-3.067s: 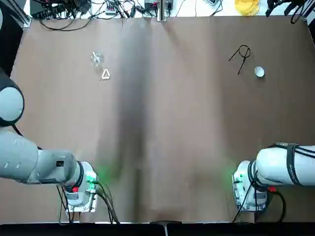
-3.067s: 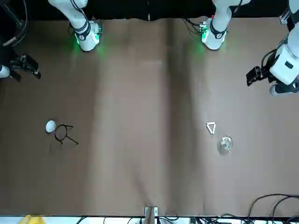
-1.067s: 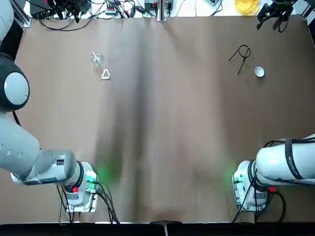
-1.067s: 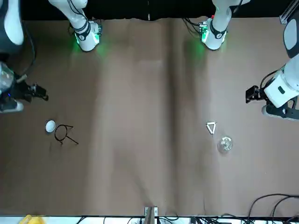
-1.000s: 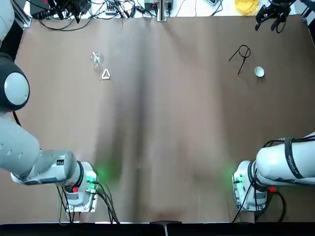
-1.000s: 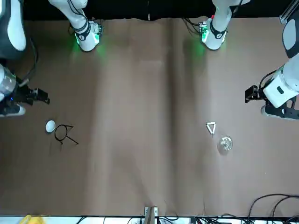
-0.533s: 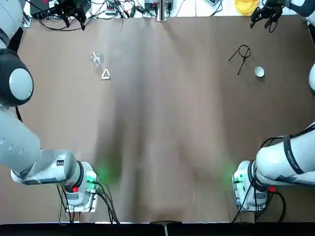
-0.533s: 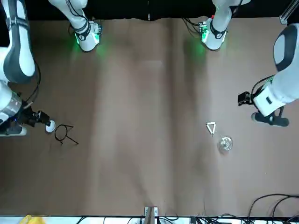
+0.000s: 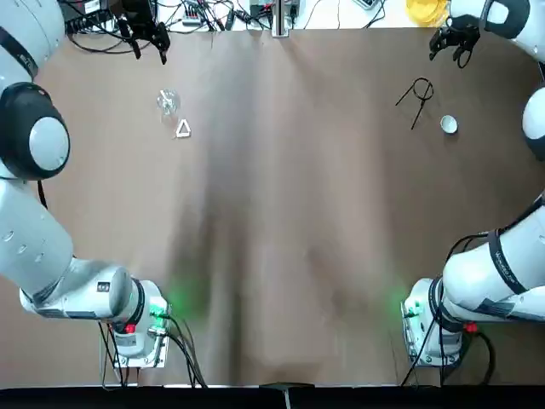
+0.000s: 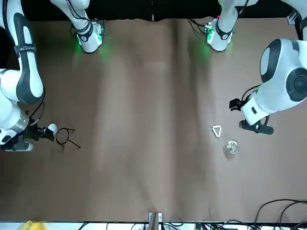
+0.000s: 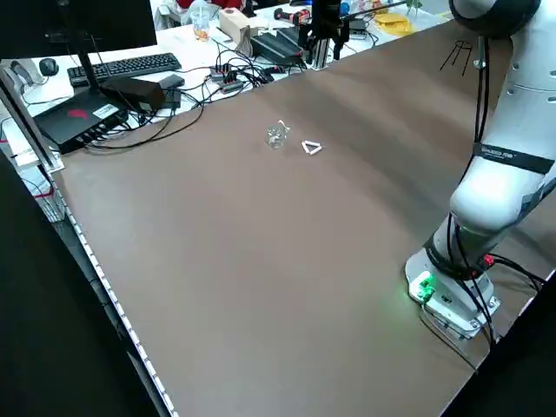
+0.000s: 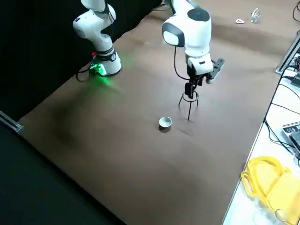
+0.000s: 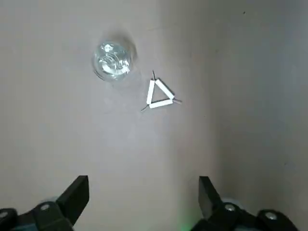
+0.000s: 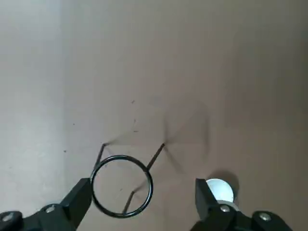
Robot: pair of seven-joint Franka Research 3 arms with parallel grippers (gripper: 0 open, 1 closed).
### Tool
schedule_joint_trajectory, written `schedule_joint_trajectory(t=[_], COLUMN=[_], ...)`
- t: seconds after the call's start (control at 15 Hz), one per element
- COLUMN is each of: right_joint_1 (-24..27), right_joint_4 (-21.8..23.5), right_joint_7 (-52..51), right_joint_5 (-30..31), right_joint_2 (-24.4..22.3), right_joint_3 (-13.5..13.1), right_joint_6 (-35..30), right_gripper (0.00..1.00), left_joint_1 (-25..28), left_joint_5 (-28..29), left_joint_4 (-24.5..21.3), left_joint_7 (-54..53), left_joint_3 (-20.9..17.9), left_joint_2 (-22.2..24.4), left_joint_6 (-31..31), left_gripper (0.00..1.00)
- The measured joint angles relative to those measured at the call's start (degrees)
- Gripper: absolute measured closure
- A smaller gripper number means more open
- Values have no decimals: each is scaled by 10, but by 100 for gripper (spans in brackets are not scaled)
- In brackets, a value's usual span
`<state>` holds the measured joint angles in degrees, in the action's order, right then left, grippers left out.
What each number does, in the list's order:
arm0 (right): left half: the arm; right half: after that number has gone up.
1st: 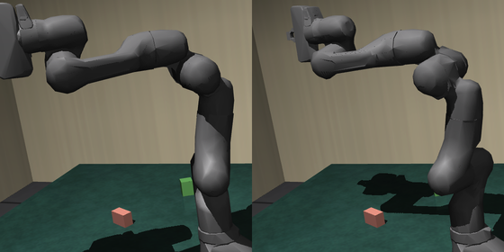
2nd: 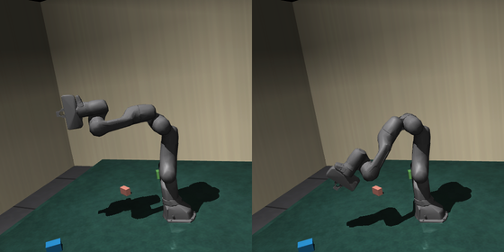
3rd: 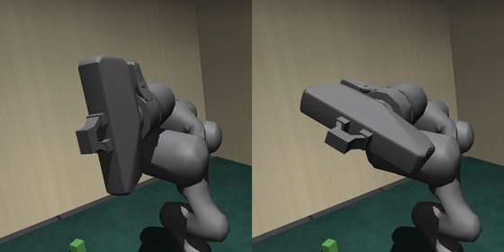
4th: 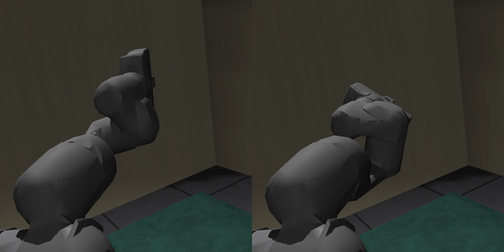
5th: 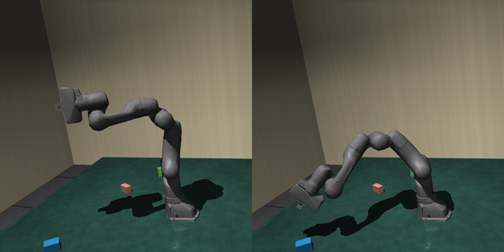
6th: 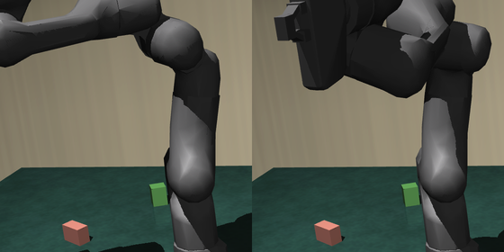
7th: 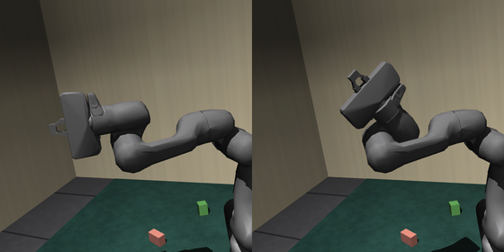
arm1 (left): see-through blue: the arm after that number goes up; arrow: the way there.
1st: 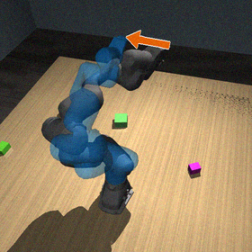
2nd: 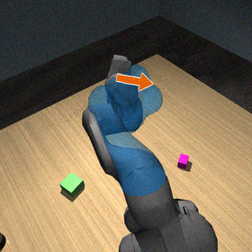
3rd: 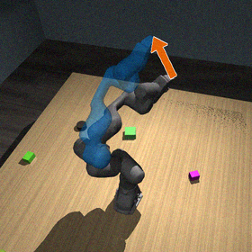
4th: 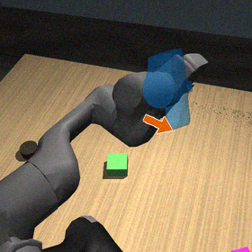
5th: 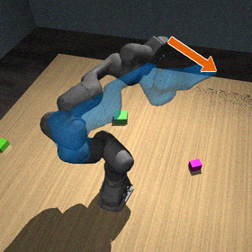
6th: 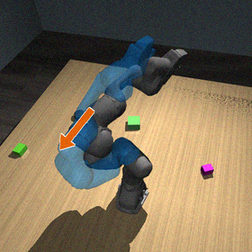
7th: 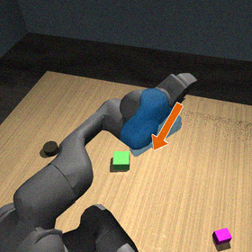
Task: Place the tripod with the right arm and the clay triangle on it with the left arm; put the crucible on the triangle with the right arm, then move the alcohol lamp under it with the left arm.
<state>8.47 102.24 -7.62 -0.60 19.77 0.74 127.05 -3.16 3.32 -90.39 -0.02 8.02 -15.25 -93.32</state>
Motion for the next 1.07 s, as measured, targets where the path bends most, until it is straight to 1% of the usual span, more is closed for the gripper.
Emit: schedule_joint_trajectory(t=[0.2,0.47,0.53,0.6,0.67,0.73,0.8,0.87,1.07], right_joint_1=[1,2,3,3,3,3,3,3,3], right_joint_4=[0,-1,-1,-1,-1,0,1,2,5], right_joint_7=[0,0,-1,-1,-2,-3,-3,-4,-5], right_joint_5=[7,7,8,8,8,8,8,8,8], right_joint_2=[15,37,41,44,47,51,54,57,66], right_joint_3=[0,0,0,0,0,0,0,0,0], right_joint_6=[22,25,25,24,23,22,21,21,20], right_gripper=[6,7,12,12,15,15,18,19,24], left_joint_1=[0,-2,-4,-6,-8,-9,-10,-11,-11], left_joint_5=[0,0,0,0,0,0,0,0,0], left_joint_4=[-1,-2,-2,-3,-3,-4,-4,-4,-5], left_joint_7=[0,0,0,0,0,0,0,-1,-10], left_joint_3=[0,1,1,1,1,1,1,1,1], left_joint_2=[-21,-60,-71,-82,-95,-108,-121,-133,-161], left_joint_6=[0,-2,-2,-2,-2,-2,-4,-5,-34], left_gripper=[0,0,0,0,0,0,0,0,1])
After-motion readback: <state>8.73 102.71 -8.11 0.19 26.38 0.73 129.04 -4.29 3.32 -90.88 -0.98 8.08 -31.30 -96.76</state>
